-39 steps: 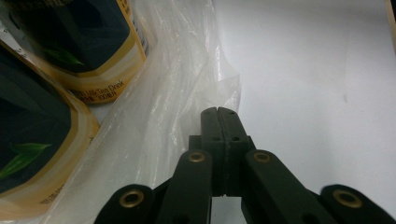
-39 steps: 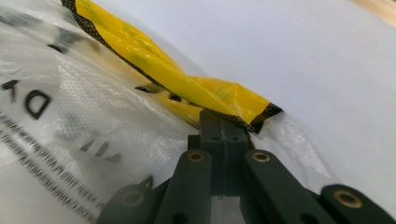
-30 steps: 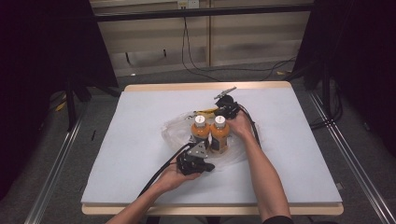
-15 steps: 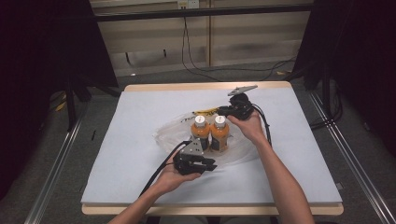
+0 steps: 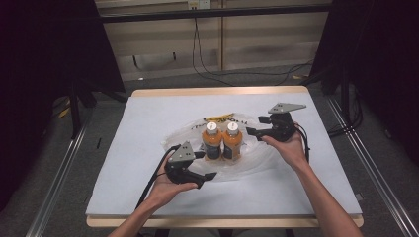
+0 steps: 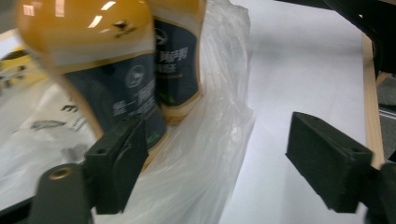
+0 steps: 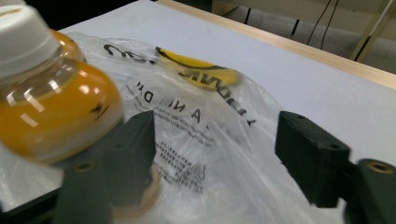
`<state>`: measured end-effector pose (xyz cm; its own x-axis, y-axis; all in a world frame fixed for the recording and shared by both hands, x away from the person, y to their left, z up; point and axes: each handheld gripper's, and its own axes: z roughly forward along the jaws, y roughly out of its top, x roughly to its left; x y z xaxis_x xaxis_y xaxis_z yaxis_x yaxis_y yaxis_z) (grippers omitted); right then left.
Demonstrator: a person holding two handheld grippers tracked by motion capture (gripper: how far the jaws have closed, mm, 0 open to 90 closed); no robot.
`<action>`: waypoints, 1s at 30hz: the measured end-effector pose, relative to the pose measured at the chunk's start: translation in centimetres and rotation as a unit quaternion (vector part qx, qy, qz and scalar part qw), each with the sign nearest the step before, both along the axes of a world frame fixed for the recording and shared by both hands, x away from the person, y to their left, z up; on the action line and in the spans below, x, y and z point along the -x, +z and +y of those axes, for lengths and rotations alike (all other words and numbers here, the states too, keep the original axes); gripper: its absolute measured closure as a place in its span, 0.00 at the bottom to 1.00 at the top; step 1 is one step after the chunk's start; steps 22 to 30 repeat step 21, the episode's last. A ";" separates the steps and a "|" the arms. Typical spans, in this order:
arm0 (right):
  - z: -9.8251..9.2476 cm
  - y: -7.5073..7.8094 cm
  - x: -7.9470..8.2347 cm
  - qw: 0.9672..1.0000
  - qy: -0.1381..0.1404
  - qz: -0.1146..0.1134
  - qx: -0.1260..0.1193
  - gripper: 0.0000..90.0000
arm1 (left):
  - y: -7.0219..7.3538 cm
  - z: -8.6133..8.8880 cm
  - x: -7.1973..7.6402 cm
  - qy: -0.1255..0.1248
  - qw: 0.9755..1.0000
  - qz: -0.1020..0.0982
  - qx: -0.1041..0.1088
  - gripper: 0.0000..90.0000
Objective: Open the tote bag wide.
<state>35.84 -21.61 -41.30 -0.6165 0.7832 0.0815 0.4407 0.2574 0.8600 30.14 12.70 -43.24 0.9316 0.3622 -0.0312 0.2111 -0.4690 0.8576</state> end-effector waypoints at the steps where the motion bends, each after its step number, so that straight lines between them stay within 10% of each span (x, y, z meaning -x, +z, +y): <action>1: -0.1 0.0 0.5 1.000 -0.001 -0.002 -0.002 0.25 | 0.1 0.4 0.1 0.005 1.000 -0.003 -0.001 0.18; 12: -3.4 -0.3 7.8 0.999 -0.037 -0.023 -0.021 0.11 | 1.1 6.7 1.9 0.090 0.995 -0.025 0.025 0.07; 19: -5.8 -1.4 12.0 0.996 -0.079 -0.032 -0.019 0.10 | 0.1 10.9 3.0 0.155 0.987 -0.028 0.022 0.06; 30: -6.4 -1.7 12.5 0.996 -0.082 -0.033 -0.014 0.10 | -0.1 11.2 3.0 0.157 0.987 -0.025 0.023 0.06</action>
